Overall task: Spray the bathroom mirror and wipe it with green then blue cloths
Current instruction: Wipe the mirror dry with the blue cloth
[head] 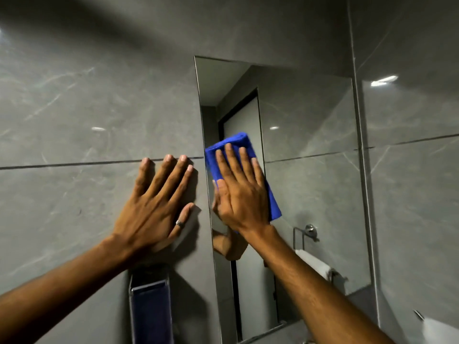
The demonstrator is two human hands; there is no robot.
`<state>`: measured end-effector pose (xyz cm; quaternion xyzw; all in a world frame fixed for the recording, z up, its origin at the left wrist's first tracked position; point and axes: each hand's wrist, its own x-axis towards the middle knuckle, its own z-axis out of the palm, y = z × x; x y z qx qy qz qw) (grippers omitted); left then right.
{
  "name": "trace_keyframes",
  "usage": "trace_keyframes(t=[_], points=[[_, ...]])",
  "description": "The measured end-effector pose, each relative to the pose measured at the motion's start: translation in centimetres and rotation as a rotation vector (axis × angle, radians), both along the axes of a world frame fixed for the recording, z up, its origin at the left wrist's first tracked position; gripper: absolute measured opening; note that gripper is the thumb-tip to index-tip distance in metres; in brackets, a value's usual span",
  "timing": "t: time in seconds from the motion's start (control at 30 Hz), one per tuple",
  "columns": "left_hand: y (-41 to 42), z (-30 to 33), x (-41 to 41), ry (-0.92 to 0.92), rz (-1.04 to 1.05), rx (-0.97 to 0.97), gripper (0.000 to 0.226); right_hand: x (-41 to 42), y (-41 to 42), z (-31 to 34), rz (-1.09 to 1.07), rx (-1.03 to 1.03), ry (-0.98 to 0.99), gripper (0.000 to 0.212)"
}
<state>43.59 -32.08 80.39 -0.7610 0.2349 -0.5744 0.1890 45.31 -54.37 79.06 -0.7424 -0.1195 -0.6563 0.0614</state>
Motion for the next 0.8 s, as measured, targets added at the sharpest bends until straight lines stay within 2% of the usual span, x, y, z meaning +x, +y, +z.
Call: trace_keyframes(t=[0.2, 0.33, 0.5, 0.63, 0.8], points=[[-0.1, -0.2, 0.0, -0.033, -0.006, 0.07, 0.074, 1.4, -9.0, -2.8, -0.079, 0.226, 0.026, 0.061], [-0.3, -0.3, -0.1, -0.047, -0.036, 0.075, 0.072, 1.8, -18.5, -2.5, 0.015, 0.422, 0.123, 0.059], [-0.4, -0.3, -0.1, -0.048, -0.042, 0.073, 0.073, 1.5, -25.7, -1.9, -0.062, 0.659, 0.143, 0.061], [-0.3, -0.1, 0.2, -0.05, -0.042, 0.081, 0.073, 1.4, -22.9, -2.3, -0.064, 0.639, 0.137, 0.061], [-0.5, 0.1, 0.4, -0.016, -0.037, 0.082, 0.073, 0.9, -11.8, -4.9, -0.03, 0.362, 0.109, 0.06]])
